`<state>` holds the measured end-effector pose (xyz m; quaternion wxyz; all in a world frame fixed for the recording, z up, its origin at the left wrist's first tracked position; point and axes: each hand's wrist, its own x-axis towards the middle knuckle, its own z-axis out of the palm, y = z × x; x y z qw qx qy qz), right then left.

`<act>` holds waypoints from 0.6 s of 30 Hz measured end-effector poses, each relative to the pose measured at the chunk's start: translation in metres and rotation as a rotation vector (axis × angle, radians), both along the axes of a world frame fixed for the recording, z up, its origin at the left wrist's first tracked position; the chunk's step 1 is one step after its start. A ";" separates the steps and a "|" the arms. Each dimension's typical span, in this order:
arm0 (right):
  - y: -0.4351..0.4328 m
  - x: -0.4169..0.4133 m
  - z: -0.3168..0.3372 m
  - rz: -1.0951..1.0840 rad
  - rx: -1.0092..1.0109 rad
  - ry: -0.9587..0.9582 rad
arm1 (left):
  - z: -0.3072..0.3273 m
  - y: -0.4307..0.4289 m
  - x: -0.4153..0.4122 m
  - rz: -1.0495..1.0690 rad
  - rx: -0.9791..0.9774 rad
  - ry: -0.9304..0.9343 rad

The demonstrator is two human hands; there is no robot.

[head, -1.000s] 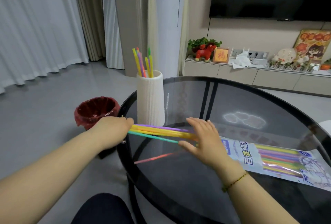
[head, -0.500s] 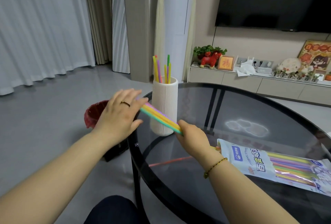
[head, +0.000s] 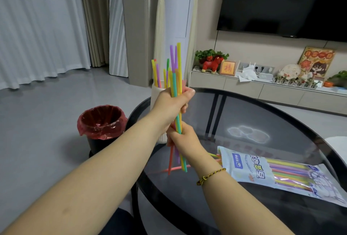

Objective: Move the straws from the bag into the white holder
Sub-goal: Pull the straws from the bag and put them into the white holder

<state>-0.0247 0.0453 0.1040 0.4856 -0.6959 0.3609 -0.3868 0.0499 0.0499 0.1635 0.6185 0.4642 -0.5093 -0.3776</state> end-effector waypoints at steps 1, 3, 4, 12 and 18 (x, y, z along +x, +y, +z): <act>0.000 -0.002 0.002 -0.005 -0.002 -0.010 | 0.001 -0.001 -0.003 -0.003 -0.008 0.005; 0.000 -0.006 0.002 0.004 -0.007 -0.017 | -0.001 -0.003 -0.005 -0.018 -0.030 0.021; 0.000 -0.009 0.000 0.009 -0.006 -0.015 | -0.003 -0.003 -0.005 -0.027 -0.043 0.019; -0.002 -0.016 -0.017 -0.007 -0.013 0.043 | -0.025 -0.001 -0.008 -0.051 0.004 0.069; -0.003 -0.017 -0.016 -0.013 -0.008 0.006 | -0.021 -0.001 -0.014 -0.065 -0.001 0.000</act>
